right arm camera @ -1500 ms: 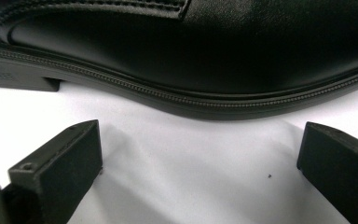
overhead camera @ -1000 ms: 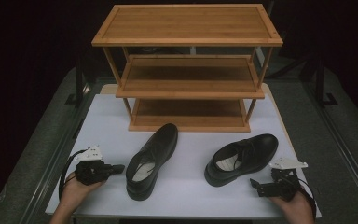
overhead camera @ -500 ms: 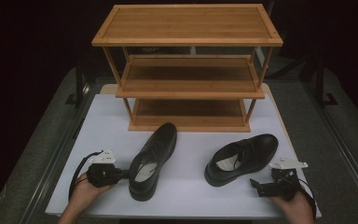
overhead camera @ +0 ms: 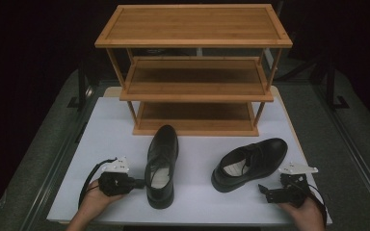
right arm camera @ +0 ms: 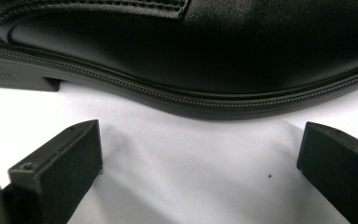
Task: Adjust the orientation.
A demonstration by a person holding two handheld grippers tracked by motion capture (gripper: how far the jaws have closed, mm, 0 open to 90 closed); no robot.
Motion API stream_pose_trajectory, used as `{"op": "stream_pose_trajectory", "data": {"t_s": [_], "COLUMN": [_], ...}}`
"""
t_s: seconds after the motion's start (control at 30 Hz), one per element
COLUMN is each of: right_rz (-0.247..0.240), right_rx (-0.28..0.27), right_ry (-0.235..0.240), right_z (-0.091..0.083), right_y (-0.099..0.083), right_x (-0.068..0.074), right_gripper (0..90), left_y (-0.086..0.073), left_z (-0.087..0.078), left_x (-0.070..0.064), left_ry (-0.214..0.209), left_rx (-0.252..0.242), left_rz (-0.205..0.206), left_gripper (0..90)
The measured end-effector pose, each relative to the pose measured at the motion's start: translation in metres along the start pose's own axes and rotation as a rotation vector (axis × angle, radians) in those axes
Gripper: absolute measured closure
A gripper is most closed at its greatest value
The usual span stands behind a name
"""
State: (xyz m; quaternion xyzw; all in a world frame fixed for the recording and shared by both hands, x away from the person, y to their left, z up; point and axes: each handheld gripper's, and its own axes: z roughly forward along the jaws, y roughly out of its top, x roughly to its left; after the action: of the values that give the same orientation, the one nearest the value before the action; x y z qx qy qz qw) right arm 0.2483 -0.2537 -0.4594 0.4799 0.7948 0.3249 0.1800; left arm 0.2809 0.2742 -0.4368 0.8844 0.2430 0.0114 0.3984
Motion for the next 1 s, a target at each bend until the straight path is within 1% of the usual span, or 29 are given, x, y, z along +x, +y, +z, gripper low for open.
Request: {"op": "stream_pose_trajectory", "data": {"t_s": [0.2,0.27,0.33,0.37,0.43,0.5,0.53,0.6,0.67,0.7,0.73,0.77,0.8,0.83,0.87,0.9,0.93,1.0], "right_rz": [0.0,0.0,0.0,0.0,0.0,0.0,0.0,0.0,0.0,0.0,0.001,0.0,0.001,0.001,0.001,0.001,0.001,0.001], "right_rx": [0.0,0.0,0.0,0.0,0.0,0.0,-0.001,0.0,0.0,0.0,0.001,0.0,0.001,0.001,0.002,0.003,0.002,0.003], "right_ry": [0.0,0.0,0.0,0.0,0.0,0.001,0.0,0.0,0.0,0.0,0.0,0.0,0.0,0.0,0.001,0.0,0.0,0.001], "right_z": [0.0,0.0,0.0,0.0,0.0,0.0,0.0,0.0,0.0,0.0,0.0,0.0,0.0,0.0,0.0,0.0,0.0,0.0], "right_y": [0.0,0.0,0.0,0.0,0.0,0.0,0.0,0.0,0.0,0.0,0.0,0.0,0.0,0.0,0.0,0.0,0.0,0.0], "right_x": [0.0,0.0,0.0,0.0,0.0,0.0,0.0,0.0,0.0,0.0,0.0,0.0,0.0,0.0,0.0,0.0,0.0,0.0], "right_gripper": [0.0,0.0,0.0,0.0,0.0,0.0,0.0,0.0,0.0,0.0,0.0,0.0,0.0,0.0,0.0,0.0,0.0,0.0], "left_y": [0.001,0.001,-0.001,-0.002,-0.004,-0.006,-0.007,-0.009,-0.013,-0.014,-0.016,-0.018,-0.02,-0.022,-0.024,-0.026,-0.028,-0.033], "left_z": [0.0,-0.003,-0.007,-0.009,-0.013,-0.018,-0.02,-0.023,-0.024,-0.025,-0.026,-0.028,-0.031,-0.032,-0.035,-0.037,-0.039,-0.042], "left_x": [0.0,0.002,0.004,0.006,0.008,0.012,0.013,0.017,0.02,0.023,0.026,0.028,0.03,0.032,0.035,0.038,0.039,0.044], "left_ry": [-0.005,0.009,0.036,0.059,0.112,0.169,0.188,0.232,0.281,0.312,0.341,0.364,0.387,0.401,0.426,0.437,0.442,0.473], "left_rx": [-0.005,-0.011,-0.014,-0.016,-0.023,-0.029,-0.025,-0.023,-0.017,-0.005,0.002,0.006,0.003,0.002,-0.004,-0.007,-0.01,-0.001], "left_rz": [-0.001,-0.003,-0.012,-0.015,-0.018,-0.037,-0.042,-0.054,-0.069,-0.082,-0.105,-0.118,-0.13,-0.136,-0.152,-0.161,-0.168,-0.176], "left_gripper": [89.6,85.5,79.9,74.3,66.3,57.1,51.4,43.6,31.1,23.9,18.1,13.6,11.6,9.0,7.4,5.5,1.5,0.0]}}
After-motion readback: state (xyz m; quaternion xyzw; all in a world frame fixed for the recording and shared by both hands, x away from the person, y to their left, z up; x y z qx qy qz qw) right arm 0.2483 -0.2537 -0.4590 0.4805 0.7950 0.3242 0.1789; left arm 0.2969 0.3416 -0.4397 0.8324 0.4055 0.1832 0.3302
